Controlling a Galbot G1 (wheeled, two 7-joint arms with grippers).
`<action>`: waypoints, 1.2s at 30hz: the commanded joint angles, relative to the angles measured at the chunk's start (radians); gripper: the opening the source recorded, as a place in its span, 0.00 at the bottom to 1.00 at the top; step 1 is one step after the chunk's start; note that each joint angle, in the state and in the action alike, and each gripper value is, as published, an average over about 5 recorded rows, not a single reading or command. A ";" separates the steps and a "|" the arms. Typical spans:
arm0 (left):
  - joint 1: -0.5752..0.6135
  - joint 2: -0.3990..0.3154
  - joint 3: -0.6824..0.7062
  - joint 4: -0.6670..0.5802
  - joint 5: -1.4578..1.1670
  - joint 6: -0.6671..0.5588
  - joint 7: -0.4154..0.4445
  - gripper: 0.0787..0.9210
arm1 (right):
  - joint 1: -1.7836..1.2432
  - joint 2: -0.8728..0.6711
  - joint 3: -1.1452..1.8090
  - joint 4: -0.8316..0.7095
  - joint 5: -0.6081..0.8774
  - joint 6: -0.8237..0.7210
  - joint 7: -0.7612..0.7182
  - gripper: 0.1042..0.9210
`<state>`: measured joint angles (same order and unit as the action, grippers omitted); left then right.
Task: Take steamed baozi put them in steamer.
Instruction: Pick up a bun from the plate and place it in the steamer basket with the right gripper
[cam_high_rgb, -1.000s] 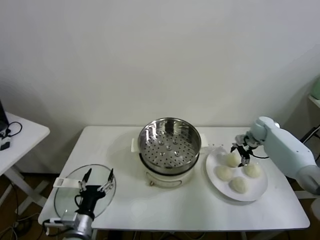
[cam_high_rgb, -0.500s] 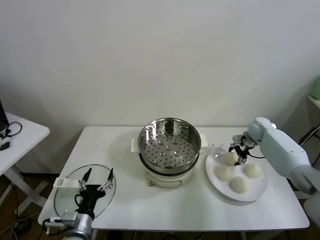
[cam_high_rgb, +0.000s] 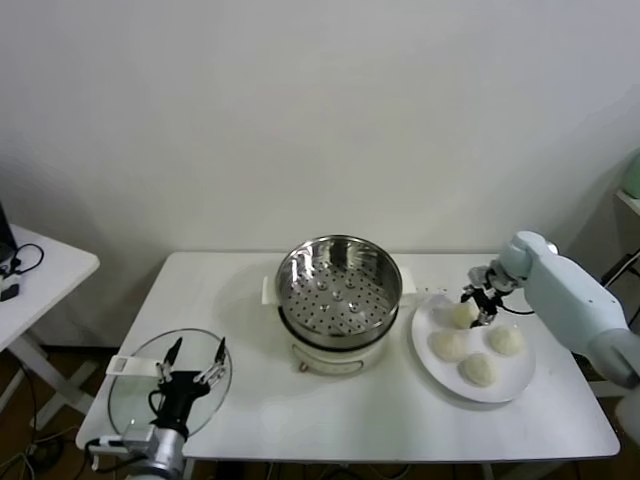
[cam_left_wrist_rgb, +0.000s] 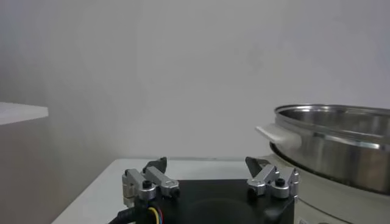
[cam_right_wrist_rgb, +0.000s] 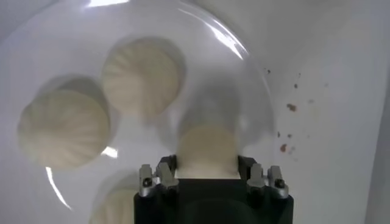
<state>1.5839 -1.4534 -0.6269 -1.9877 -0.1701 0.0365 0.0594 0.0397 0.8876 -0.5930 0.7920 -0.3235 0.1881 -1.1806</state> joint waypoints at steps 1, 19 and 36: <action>0.005 0.003 0.002 -0.007 0.003 0.003 0.011 0.88 | 0.137 -0.070 -0.115 0.159 0.099 0.002 -0.016 0.67; 0.026 0.004 0.003 -0.056 0.029 0.016 0.022 0.88 | 0.474 0.025 -0.278 0.611 -0.175 0.289 -0.028 0.67; 0.043 -0.002 -0.018 -0.093 0.027 0.052 0.019 0.88 | 0.231 0.341 -0.272 0.477 -0.392 0.311 -0.015 0.69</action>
<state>1.6224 -1.4535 -0.6388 -2.0666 -0.1429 0.0760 0.0748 0.3304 1.1134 -0.8553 1.2996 -0.6320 0.4784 -1.1943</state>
